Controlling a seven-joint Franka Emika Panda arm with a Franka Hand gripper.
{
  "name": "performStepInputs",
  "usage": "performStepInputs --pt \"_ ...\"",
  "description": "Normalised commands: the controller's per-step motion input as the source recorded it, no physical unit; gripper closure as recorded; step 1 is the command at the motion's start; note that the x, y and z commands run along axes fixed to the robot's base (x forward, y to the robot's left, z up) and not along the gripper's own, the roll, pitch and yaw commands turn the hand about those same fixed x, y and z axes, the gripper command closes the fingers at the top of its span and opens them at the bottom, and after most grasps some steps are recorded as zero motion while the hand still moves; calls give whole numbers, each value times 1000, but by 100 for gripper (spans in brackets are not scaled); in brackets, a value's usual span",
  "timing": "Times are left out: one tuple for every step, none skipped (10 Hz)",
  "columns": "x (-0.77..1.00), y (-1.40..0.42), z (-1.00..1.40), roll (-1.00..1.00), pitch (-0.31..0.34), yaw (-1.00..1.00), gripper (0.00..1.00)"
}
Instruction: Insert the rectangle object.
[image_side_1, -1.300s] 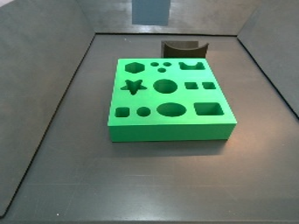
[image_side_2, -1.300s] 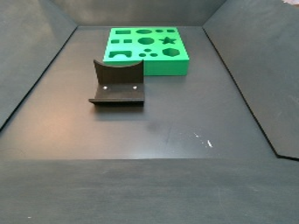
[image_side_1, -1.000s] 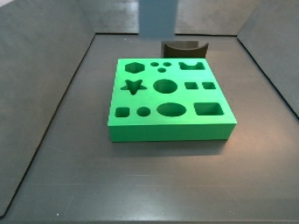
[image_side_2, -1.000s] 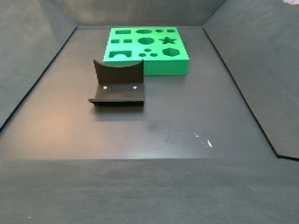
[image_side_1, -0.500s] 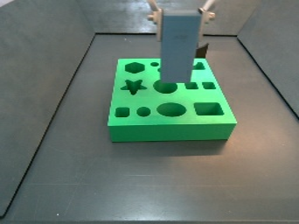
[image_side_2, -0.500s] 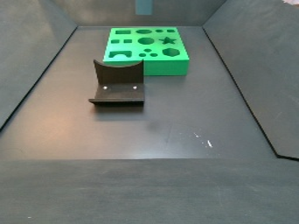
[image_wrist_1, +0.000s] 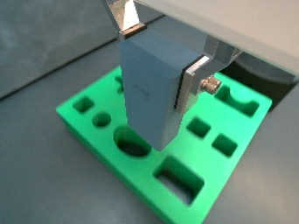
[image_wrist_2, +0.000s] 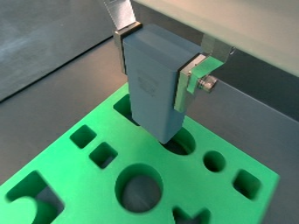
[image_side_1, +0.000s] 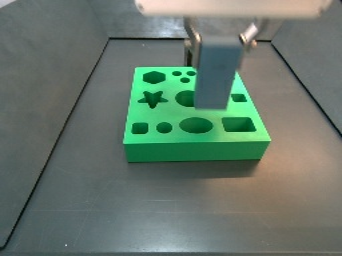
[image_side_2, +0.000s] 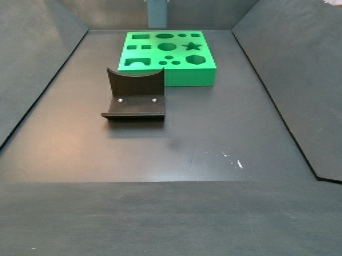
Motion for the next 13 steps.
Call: performStepInputs --pt "1000 -223 -526 0 -44 0 100" --pt "1000 -189 -551 0 -16 0 100" --pt "1000 -137 -520 0 0 0 100" --pt "1000 -40 -431 131 61 0 100" --pt "1000 0 -320 236 163 0 100" --pt "1000 0 -286 270 210 0 100" --pt "1000 0 -300 247 210 0 100" --pt "1000 0 -406 197 156 29 100" --pt "1000 0 -423 110 107 74 100" --pt "1000 0 -451 19 60 111 100" --pt "951 0 -471 -59 6 271 100" --pt "711 0 -454 -89 0 500 100" --pt "457 0 -474 -19 0 649 100"
